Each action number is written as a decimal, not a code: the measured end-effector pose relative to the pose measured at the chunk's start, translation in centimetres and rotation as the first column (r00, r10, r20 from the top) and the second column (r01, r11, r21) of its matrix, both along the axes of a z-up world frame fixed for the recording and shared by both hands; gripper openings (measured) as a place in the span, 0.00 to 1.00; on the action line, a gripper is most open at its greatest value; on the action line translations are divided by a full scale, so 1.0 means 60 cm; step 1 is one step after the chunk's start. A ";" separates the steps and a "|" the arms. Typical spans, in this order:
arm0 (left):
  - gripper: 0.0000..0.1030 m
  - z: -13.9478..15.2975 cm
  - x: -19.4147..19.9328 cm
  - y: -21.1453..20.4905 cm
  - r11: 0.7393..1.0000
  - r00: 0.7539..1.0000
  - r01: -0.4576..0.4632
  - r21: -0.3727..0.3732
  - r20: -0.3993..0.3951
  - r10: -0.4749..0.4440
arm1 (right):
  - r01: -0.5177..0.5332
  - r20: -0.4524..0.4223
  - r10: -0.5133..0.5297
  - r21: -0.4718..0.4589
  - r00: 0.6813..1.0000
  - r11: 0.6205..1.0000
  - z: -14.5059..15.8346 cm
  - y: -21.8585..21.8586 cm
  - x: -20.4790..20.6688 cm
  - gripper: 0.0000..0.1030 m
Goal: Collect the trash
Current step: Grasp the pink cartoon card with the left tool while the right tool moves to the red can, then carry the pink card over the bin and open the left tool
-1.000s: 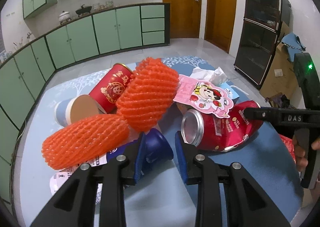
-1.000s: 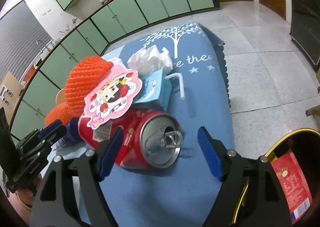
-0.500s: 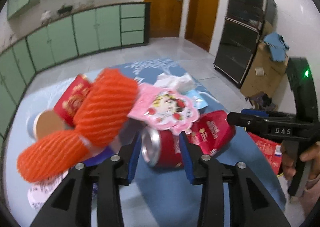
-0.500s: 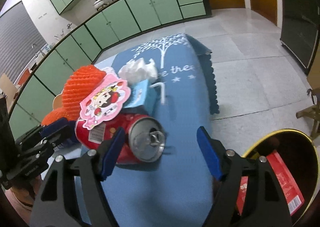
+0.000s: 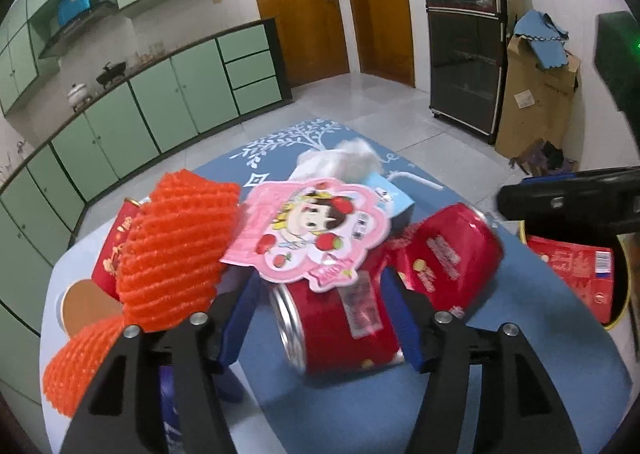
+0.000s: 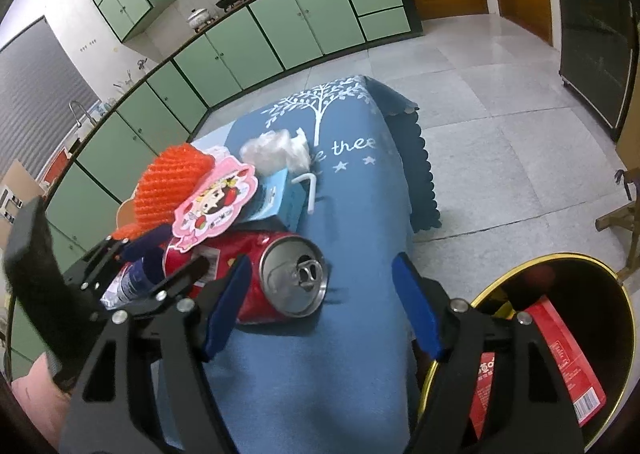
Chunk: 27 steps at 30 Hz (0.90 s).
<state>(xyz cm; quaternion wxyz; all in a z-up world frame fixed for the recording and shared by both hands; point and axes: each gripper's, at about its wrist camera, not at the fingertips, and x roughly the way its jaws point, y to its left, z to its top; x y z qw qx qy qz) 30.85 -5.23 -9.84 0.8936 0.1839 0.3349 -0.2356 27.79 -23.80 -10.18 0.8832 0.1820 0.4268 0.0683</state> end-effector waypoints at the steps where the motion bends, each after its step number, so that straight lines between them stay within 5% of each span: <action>1: 0.60 -0.001 0.005 -0.002 1.000 1.000 -0.002 0.008 0.007 0.001 | 0.000 0.003 0.000 0.001 1.000 1.000 0.003 -0.001 -0.001 0.69; 9: 0.59 -0.003 0.014 -0.021 0.998 0.997 0.018 0.055 0.069 -0.022 | -0.020 0.003 0.020 0.012 1.000 1.000 0.000 0.010 0.000 0.67; 17: 0.08 -0.003 0.027 -0.005 0.999 0.999 0.024 -0.041 0.046 -0.023 | -0.025 -0.001 0.025 0.026 1.000 0.999 -0.006 0.010 -0.003 0.67; 27: 0.00 0.030 -0.013 0.025 0.987 0.997 0.039 -0.159 0.074 -0.028 | -0.025 0.006 0.024 0.047 1.000 0.999 -0.006 0.013 -0.017 0.66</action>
